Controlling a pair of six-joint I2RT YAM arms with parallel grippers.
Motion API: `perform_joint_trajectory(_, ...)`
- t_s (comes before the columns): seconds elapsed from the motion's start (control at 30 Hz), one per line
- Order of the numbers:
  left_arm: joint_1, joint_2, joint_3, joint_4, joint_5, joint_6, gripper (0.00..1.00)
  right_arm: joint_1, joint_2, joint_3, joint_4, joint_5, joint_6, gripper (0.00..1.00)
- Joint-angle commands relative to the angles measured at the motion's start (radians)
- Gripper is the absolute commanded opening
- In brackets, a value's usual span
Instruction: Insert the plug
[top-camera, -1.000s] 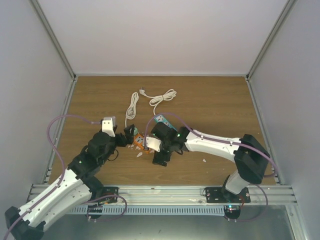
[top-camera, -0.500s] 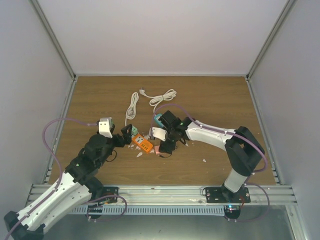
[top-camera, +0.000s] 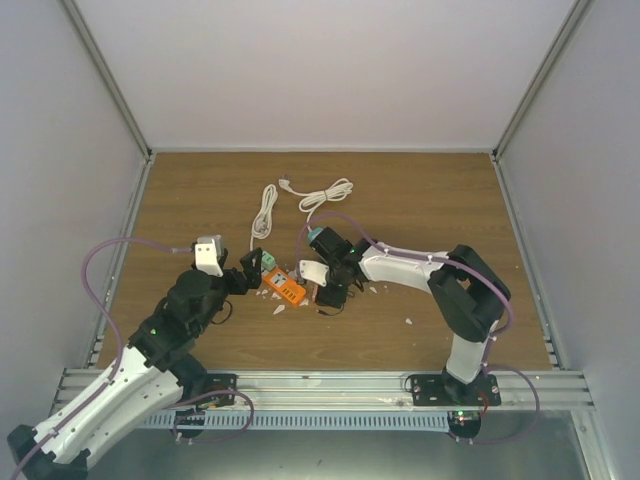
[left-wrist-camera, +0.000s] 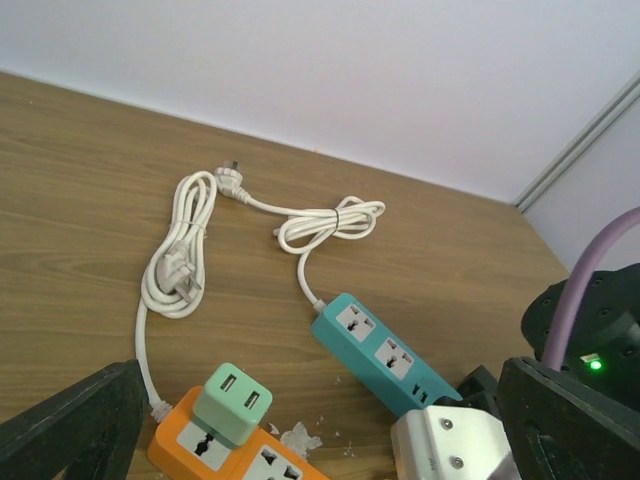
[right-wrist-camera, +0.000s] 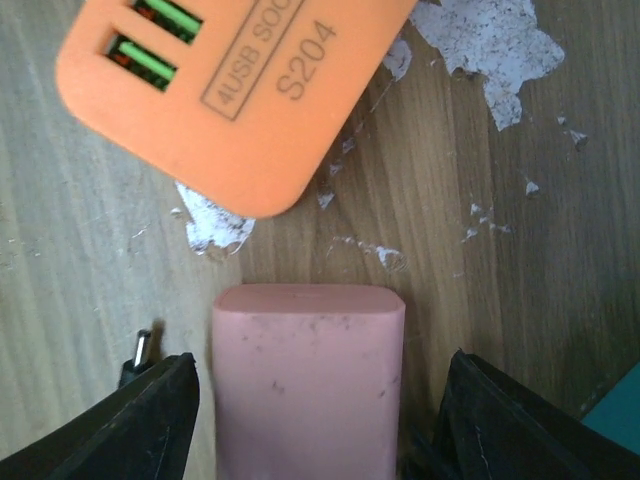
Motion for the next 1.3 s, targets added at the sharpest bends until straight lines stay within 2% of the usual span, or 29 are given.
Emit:
perform_joint_trajectory(0.0, 0.007, -0.007, -0.012, 0.024, -0.027, -0.008, 0.99, 0.007, 0.051, 0.052, 0.005, 0.028, 0.005, 0.69)
perform_joint_trajectory(0.2, 0.007, -0.003, -0.013, 0.023, -0.034, -0.011, 0.99, 0.005, 0.073, 0.094, 0.007, 0.033, 0.017, 0.62)
perform_joint_trajectory(0.4, 0.007, -0.006, -0.011, 0.019, -0.044, -0.016, 0.99, 0.006, 0.07, 0.114, 0.008, 0.039, 0.045, 0.36)
perform_joint_trajectory(0.53, 0.007, -0.007, -0.011, 0.017, -0.042, -0.018, 0.99, 0.01, -0.012, 0.08, 0.061, 0.03, 0.065, 0.31)
perform_joint_trajectory(0.57, 0.008, -0.009, -0.011, 0.017, -0.043, -0.018, 0.99, 0.014, -0.026, 0.073, 0.067, 0.03, 0.07, 0.31)
perform_joint_trajectory(0.63, 0.009, -0.009, -0.012, 0.016, -0.044, -0.018, 0.99, 0.024, -0.035, 0.063, 0.068, 0.054, 0.084, 0.42)
perform_joint_trajectory(0.73, 0.009, -0.01, -0.011, 0.017, -0.044, -0.018, 0.99, 0.03, -0.033, 0.049, 0.076, 0.101, 0.101, 0.54)
perform_joint_trajectory(0.8, 0.009, -0.01, -0.013, 0.015, -0.041, -0.019, 0.99, 0.03, -0.031, 0.037, 0.098, 0.129, 0.115, 0.71)
perform_joint_trajectory(0.83, 0.009, -0.011, -0.013, 0.015, -0.041, -0.019, 0.99, 0.029, -0.029, 0.034, 0.106, 0.132, 0.122, 0.76)
perform_joint_trajectory(0.97, 0.011, -0.009, -0.013, 0.016, -0.042, -0.019, 0.99, 0.028, -0.005, 0.063, 0.118, 0.163, 0.202, 0.78)
perform_joint_trajectory(1.1, 0.011, -0.005, -0.013, 0.017, -0.044, -0.019, 0.99, 0.026, 0.018, 0.101, 0.107, 0.255, 0.282, 0.75)
perform_joint_trajectory(1.27, 0.011, -0.005, -0.013, 0.017, -0.048, -0.021, 0.99, 0.023, 0.063, 0.147, 0.065, 0.266, 0.366, 0.72)
